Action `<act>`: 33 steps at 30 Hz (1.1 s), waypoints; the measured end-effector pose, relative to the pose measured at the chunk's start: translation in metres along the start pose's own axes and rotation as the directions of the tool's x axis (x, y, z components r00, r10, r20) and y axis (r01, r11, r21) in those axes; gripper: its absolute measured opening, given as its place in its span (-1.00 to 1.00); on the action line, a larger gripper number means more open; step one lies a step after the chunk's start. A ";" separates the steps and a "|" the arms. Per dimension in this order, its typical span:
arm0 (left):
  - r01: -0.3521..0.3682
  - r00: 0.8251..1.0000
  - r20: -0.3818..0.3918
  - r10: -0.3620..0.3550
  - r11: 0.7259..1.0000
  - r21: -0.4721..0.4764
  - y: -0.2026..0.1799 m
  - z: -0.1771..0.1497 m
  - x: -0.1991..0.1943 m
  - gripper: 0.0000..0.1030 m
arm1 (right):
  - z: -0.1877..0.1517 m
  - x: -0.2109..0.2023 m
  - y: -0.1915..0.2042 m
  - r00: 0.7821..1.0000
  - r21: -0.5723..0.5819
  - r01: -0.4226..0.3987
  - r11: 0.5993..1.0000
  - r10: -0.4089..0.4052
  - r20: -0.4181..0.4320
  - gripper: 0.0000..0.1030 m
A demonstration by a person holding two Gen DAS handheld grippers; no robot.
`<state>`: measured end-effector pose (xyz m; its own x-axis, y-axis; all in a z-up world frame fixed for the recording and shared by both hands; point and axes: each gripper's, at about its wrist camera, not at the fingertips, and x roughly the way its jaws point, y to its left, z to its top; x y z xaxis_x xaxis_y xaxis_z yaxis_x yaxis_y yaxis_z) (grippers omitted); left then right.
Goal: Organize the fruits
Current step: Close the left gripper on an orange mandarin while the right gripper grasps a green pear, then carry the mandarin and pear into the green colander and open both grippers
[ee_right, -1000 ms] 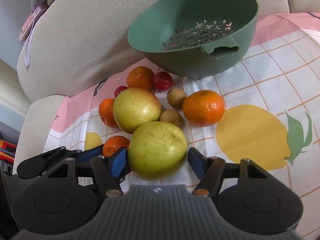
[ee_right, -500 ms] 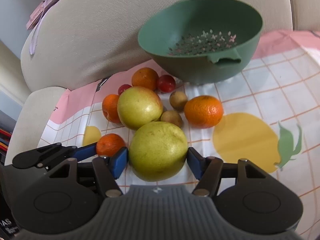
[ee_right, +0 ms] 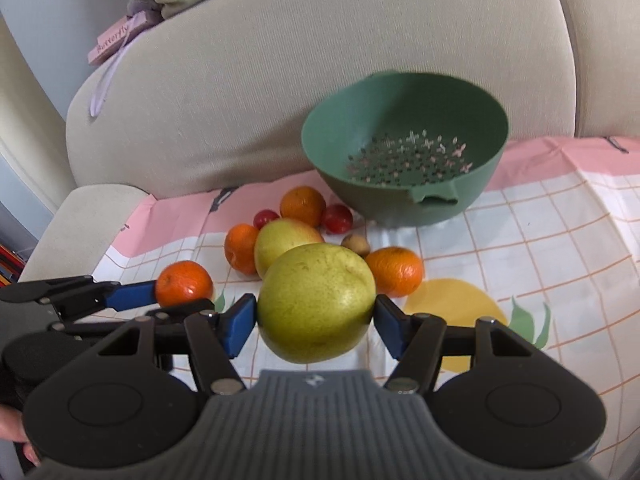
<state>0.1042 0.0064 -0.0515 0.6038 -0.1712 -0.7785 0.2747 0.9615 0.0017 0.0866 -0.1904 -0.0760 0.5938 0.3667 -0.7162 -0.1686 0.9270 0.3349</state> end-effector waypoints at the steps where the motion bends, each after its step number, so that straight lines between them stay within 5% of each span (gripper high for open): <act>1: 0.002 1.000 0.006 -0.002 1.000 -0.003 -0.001 0.003 -0.003 -0.06 | 0.002 -0.003 -0.001 1.000 -0.006 0.000 1.000 0.000 0.008 0.20; 18: 0.101 0.994 0.028 -0.101 0.995 -0.002 -0.020 0.088 0.009 -0.07 | 0.083 -0.013 -0.013 0.996 -0.290 0.078 0.954 -0.059 0.073 0.19; 33: 0.119 0.993 -0.030 -0.117 0.989 0.084 -0.042 0.136 0.075 -0.07 | 0.134 0.051 -0.046 0.992 -0.507 0.036 0.861 -0.091 -0.084 0.19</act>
<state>0.2398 -0.0756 -0.0248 0.5445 -0.2760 -0.7920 0.4066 0.9128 -0.0385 0.2303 -0.2243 -0.0460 0.5387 0.2862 -0.7924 -0.5224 0.8514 -0.0476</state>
